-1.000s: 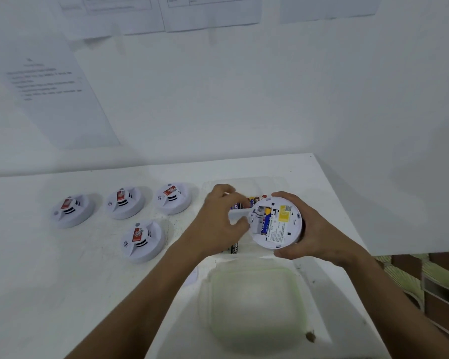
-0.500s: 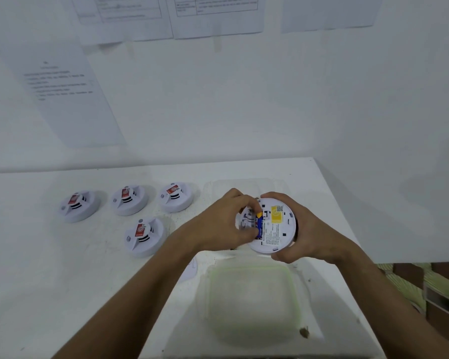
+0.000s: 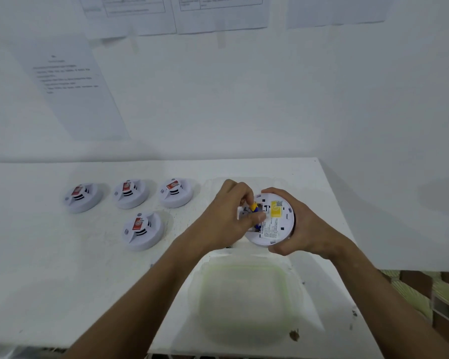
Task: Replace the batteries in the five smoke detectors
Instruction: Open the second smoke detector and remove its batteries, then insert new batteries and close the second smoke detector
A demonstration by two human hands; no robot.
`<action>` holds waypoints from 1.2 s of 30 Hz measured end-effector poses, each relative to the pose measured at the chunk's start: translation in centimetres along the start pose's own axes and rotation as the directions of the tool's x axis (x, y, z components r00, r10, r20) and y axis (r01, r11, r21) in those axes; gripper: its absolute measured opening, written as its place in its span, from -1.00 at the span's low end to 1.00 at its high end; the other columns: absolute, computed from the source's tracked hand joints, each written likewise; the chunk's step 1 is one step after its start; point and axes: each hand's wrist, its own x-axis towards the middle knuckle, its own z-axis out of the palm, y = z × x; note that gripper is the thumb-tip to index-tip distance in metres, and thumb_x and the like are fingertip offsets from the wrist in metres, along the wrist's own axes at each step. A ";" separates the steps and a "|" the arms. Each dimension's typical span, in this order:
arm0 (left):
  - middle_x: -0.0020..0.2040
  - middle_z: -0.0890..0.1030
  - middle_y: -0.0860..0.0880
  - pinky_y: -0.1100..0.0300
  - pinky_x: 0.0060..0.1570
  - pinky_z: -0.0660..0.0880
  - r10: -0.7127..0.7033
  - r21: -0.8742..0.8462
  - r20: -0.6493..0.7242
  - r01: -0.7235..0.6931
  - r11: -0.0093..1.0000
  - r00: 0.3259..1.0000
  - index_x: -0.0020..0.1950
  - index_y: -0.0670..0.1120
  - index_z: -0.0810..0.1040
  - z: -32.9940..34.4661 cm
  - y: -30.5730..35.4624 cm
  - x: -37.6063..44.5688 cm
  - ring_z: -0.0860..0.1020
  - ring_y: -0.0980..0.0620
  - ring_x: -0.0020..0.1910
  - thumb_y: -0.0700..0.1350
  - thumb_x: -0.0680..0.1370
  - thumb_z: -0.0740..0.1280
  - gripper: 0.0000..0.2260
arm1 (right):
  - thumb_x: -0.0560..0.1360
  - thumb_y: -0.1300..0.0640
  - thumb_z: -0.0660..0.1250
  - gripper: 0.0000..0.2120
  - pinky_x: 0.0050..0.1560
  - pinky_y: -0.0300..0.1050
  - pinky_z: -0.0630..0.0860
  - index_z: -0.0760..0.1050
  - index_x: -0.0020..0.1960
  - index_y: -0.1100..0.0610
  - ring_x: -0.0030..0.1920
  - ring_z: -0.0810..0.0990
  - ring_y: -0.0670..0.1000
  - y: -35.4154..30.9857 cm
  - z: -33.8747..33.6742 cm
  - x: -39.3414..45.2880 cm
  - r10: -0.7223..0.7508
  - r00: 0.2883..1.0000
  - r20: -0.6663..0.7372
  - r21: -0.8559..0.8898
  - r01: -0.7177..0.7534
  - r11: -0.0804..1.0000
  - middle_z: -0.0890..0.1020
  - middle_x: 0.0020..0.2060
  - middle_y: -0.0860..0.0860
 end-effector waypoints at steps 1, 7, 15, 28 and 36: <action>-0.08 0.43 0.08 0.40 -0.13 0.38 0.010 -0.006 -0.043 -0.010 1.000 0.999 -0.12 0.05 0.38 0.3 0.1 -0.1 0.43 0.19 -0.11 -0.07 0.51 0.41 -0.81 | 0.12 0.38 0.55 -0.13 0.08 0.12 0.61 0.37 0.35 -0.03 0.13 0.59 0.03 0.1 -0.1 0.1 0.004 1.000 -0.005 0.002 -0.004 1.000 0.56 0.14 -0.06; -0.21 0.64 0.09 0.50 -0.24 0.42 -0.243 -0.235 -0.272 0.180 0.955 0.931 0.00 -0.01 0.51 -0.2 -0.6 0.2 0.59 0.23 -0.22 -0.10 0.43 0.51 -0.76 | 0.14 0.36 0.57 -0.15 0.01 -0.02 0.62 0.38 0.34 -0.04 0.14 0.58 -0.01 0.6 -0.7 0.1 0.029 1.000 -0.009 0.009 -0.029 1.000 0.57 0.12 -0.09; -0.08 0.69 0.06 0.20 0.00 0.48 -0.444 0.221 -0.066 0.447 0.867 0.893 -0.02 -0.03 0.68 1.9 -4.3 0.3 0.60 0.08 -0.10 0.01 0.43 0.49 -0.81 | 0.15 0.32 0.58 -0.16 -0.04 -0.22 0.60 0.37 0.32 -0.13 0.13 0.57 -0.19 1.4 -1.2 -0.5 0.084 0.996 -0.031 0.002 -0.084 0.996 0.58 0.08 -0.25; 0.04 0.62 0.05 0.05 0.15 0.17 -0.455 0.615 -0.049 0.386 0.688 0.889 0.15 -0.01 0.55 3.6 -5.9 1.3 0.51 0.01 0.11 0.09 0.52 0.37 -0.72 | 0.22 0.44 0.57 -0.16 -0.01 -0.21 0.61 0.38 0.32 -0.12 0.17 0.55 -0.19 1.8 -1.3 -0.9 0.065 0.998 -0.025 0.003 -0.065 0.998 0.57 0.12 -0.26; 0.03 0.62 0.04 0.06 0.19 0.19 -0.464 0.588 -0.020 0.386 0.711 0.886 0.15 0.00 0.54 2.9 -6.0 1.3 0.53 0.01 0.08 0.13 0.48 0.41 -0.68 | 0.19 0.36 0.57 -0.17 0.03 -0.18 0.61 0.38 0.32 -0.15 0.20 0.54 -0.20 1.7 -1.3 -0.8 0.072 0.997 -0.015 0.001 -0.072 0.997 0.56 0.15 -0.26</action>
